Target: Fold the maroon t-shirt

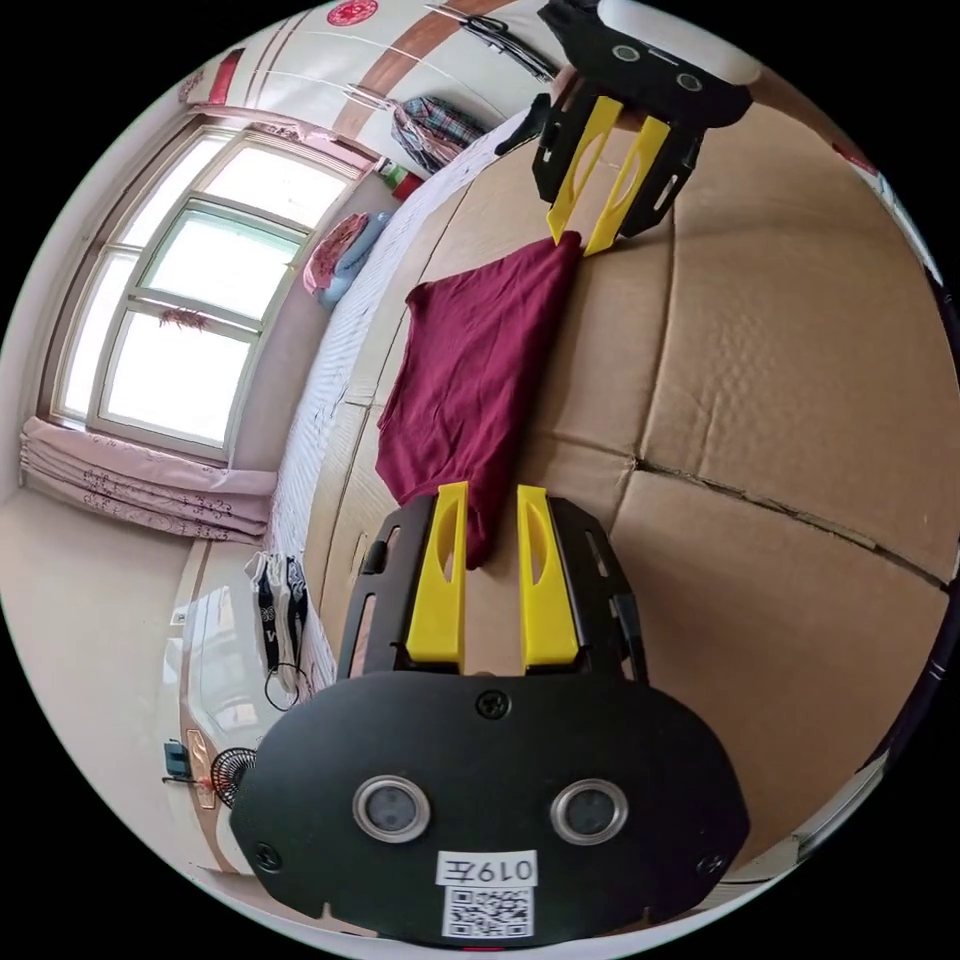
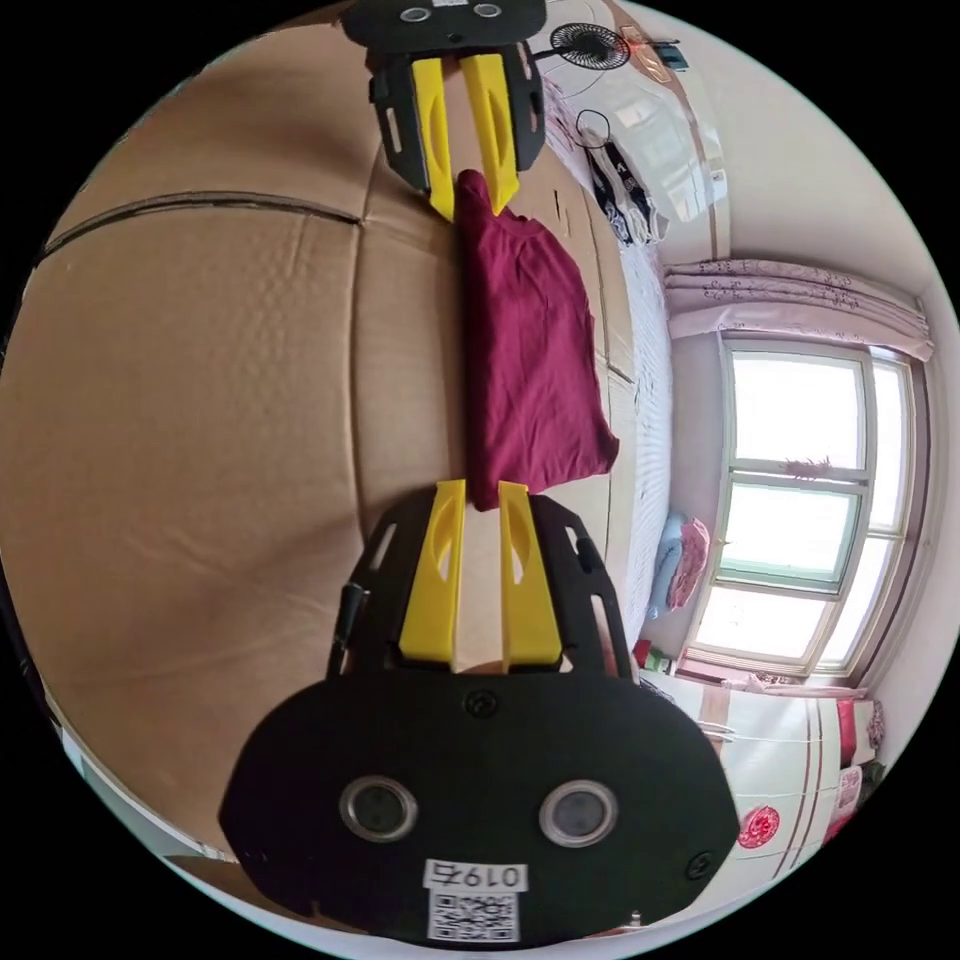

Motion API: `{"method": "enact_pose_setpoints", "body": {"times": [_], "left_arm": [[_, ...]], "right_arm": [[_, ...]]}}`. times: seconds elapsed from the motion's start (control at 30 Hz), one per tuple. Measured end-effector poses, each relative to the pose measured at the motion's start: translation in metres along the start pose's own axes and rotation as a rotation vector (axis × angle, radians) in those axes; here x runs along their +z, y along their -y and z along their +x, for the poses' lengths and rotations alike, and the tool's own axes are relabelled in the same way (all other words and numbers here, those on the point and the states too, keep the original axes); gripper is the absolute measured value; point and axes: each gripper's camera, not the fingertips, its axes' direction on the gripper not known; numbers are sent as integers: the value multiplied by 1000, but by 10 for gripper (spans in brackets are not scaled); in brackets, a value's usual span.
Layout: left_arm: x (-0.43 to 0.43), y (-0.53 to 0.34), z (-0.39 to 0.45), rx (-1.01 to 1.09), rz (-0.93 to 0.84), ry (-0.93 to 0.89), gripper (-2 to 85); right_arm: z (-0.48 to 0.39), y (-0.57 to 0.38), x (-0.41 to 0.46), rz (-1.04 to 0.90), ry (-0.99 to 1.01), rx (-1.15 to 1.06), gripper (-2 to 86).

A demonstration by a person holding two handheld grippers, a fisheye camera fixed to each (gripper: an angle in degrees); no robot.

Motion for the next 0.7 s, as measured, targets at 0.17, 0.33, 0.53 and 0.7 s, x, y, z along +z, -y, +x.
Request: {"method": "enact_pose_setpoints", "body": {"times": [0.17,0.33,0.53,0.7], "left_arm": [[-1,12,28,90,-18,47,28],[-5,14,46,132,-30,80,16],[-9,13,50,127,-41,65,12],[-13,-1,42,56,-46,36,10]], "right_arm": [[-15,0,41,-36,-15,-51,42],[-26,-9,70,-35,-23,-54,18],[-38,-19,103,-37,-37,-58,13],[-46,-37,119,-11,-41,10,46]]}}
